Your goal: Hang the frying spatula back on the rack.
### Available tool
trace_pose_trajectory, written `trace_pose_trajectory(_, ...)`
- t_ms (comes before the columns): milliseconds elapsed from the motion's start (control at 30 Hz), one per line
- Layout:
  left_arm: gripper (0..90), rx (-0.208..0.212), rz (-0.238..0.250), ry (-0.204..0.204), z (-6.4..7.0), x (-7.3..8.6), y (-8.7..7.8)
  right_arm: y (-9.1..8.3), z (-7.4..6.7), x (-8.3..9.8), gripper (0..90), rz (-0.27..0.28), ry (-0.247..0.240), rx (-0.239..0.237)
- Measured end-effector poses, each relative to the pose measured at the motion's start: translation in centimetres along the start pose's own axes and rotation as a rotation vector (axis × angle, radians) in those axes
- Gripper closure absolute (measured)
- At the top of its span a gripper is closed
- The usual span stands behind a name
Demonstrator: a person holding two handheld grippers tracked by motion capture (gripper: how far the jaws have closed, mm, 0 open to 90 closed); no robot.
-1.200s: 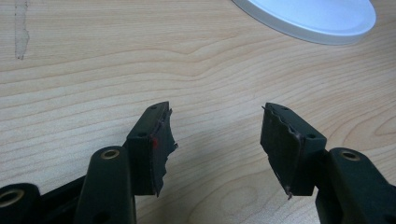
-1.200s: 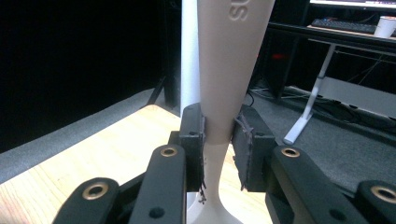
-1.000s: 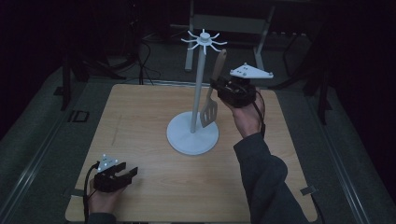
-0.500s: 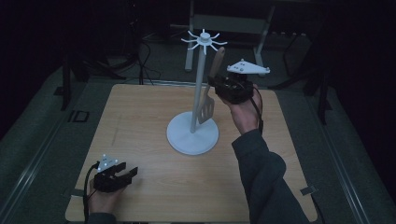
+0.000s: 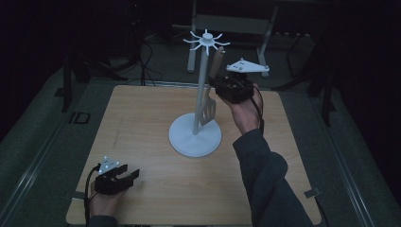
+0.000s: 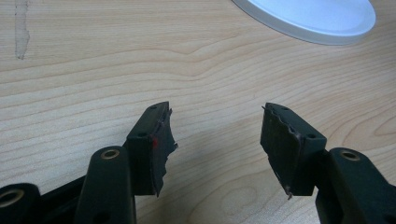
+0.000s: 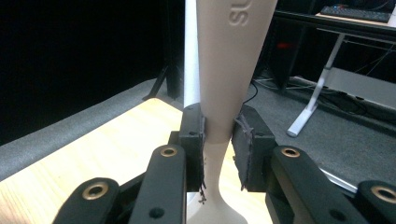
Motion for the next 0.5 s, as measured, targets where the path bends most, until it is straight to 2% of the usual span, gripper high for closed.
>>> trace_pose_trajectory(333,43.2,0.000,0.002,0.000,-0.01,0.00,-0.03,0.53,0.05,0.50,74.1,-0.012,-0.003,0.000)
trace_pose_trajectory(500,43.1,0.000,-0.001,0.001,0.00,0.01,-0.01,0.36,-0.02,0.60,73.0,-0.017,-0.028,0.012)
Point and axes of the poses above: each handheld gripper's, and its own axes: y roughly forward along the jaws, x roughly out of its underside, z roughly to its right, the point moved 6 cm from there along y, roughly forward along the jaws, and after that the axes turned 9 degrees about -z, right-handed, at the moved point
